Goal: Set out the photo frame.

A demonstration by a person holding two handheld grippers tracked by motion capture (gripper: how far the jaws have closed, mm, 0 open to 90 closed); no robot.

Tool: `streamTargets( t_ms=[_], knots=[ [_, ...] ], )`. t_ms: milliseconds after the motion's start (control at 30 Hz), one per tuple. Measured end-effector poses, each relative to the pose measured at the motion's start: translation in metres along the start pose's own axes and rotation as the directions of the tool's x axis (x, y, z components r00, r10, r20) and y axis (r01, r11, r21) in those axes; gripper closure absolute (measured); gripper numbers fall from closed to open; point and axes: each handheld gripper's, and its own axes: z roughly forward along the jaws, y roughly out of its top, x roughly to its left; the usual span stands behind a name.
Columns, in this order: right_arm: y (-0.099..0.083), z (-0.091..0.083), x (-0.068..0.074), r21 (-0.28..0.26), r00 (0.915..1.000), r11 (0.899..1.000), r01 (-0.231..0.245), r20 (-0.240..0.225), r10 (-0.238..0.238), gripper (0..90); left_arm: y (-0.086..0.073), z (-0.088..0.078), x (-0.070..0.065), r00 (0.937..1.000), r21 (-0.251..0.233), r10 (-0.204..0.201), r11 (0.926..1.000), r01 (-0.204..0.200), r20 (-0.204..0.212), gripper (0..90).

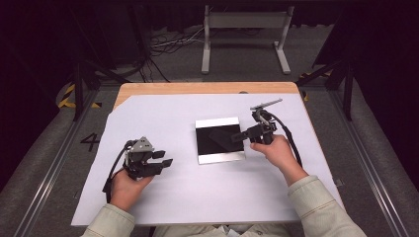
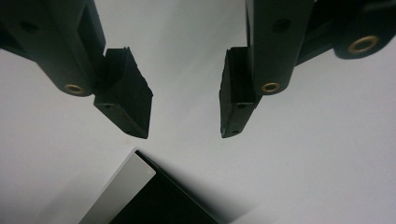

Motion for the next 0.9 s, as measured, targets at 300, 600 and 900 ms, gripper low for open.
streamTargets(
  t_ms=[300,600,900],
  knots=[
    [-0.008,-0.009,0.009,0.008,0.9979,0.998,0.064,-0.007,-0.064,73.2,0.000,0.000,0.000,1.0000,0.001,-0.001,1.0000,0.001,0.000,54.4],
    [-0.016,-0.016,0.012,0.000,0.9926,0.997,0.079,-0.093,-0.078,82.0,0.000,0.000,0.000,1.0000,0.000,-0.002,1.0000,0.002,-0.002,54.5],
    [-0.020,-0.021,0.028,-0.058,0.9714,0.986,0.156,-0.172,-0.164,87.9,0.000,0.000,0.000,1.0000,-0.001,0.000,1.0000,0.000,-0.006,54.5]
  ],
)
